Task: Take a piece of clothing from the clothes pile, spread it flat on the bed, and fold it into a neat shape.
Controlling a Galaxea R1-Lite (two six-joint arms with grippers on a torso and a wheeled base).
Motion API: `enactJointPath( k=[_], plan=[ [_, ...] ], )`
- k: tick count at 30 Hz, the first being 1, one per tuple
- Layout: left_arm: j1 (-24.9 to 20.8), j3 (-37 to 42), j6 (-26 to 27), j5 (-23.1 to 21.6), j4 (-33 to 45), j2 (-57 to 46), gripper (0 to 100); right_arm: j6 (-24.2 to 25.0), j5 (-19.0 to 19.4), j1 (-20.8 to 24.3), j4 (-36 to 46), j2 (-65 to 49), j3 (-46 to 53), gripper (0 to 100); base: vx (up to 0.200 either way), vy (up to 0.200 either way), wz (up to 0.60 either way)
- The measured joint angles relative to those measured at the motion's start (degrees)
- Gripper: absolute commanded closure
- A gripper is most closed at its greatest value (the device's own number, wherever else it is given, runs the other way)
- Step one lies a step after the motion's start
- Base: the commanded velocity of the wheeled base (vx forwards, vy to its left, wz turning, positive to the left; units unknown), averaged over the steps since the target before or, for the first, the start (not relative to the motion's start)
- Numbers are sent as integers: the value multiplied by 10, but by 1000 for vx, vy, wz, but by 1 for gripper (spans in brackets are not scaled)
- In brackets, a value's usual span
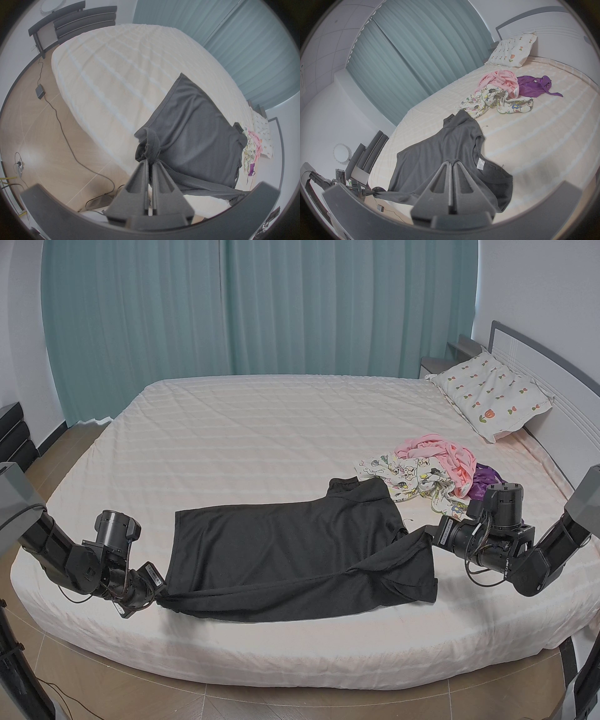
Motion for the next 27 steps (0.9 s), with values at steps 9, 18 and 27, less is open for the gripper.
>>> enactJointPath(
  k=[9, 18, 27],
  plan=[
    [6, -37, -4, 0, -38, 52, 100, 0, -4, -5, -1, 50, -70, 100, 0, 0, 0],
    [6, -114, -40, 7, -42, 114, 100, 26, -5, -9, -2, 100, -125, 100, 0, 0, 0],
    [11, -185, -74, 17, -45, 164, 0, 49, -4, -9, -27, 136, -160, 100, 0, 0, 0]
  ],
)
